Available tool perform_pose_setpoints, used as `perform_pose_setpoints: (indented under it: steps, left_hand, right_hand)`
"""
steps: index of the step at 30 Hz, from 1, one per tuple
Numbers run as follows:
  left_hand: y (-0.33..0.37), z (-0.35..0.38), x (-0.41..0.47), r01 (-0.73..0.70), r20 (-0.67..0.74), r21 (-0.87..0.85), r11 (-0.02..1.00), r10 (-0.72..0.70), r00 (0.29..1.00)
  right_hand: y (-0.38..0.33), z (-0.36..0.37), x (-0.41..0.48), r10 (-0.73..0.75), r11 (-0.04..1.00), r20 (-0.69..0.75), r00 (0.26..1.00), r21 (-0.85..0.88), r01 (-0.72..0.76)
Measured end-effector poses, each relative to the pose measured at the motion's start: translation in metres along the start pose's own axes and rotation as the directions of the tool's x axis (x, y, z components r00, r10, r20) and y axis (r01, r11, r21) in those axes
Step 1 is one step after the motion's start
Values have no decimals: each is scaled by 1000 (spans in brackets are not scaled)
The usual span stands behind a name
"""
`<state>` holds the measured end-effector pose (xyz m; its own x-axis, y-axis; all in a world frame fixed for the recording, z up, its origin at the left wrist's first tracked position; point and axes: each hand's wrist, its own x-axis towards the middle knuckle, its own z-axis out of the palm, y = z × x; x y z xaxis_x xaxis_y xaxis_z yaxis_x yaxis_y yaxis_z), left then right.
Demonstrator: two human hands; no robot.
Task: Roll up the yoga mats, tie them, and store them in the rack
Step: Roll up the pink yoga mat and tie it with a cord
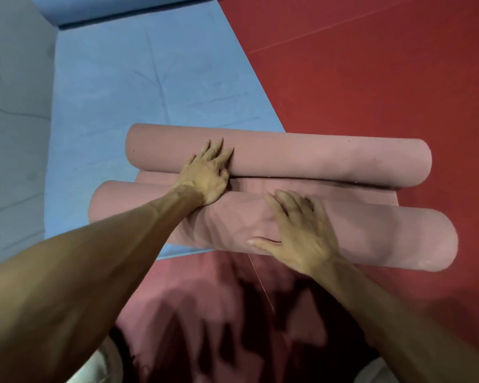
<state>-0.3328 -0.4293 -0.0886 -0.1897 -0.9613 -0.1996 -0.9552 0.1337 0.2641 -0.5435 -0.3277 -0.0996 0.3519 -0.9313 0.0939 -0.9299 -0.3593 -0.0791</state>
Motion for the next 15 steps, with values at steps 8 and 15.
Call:
perform_pose_setpoints:
  steps: [8,15]
  left_hand:
    - [-4,-1,18,-41,-68,-3,999,41,997]
    - [-6,-10,-4,-173,-185,41,984,178,966]
  right_hand:
    - [17,-25,21,-116,993,385,916,17,119]
    - [6,-24,32,-41,998,405,913,-27,56]
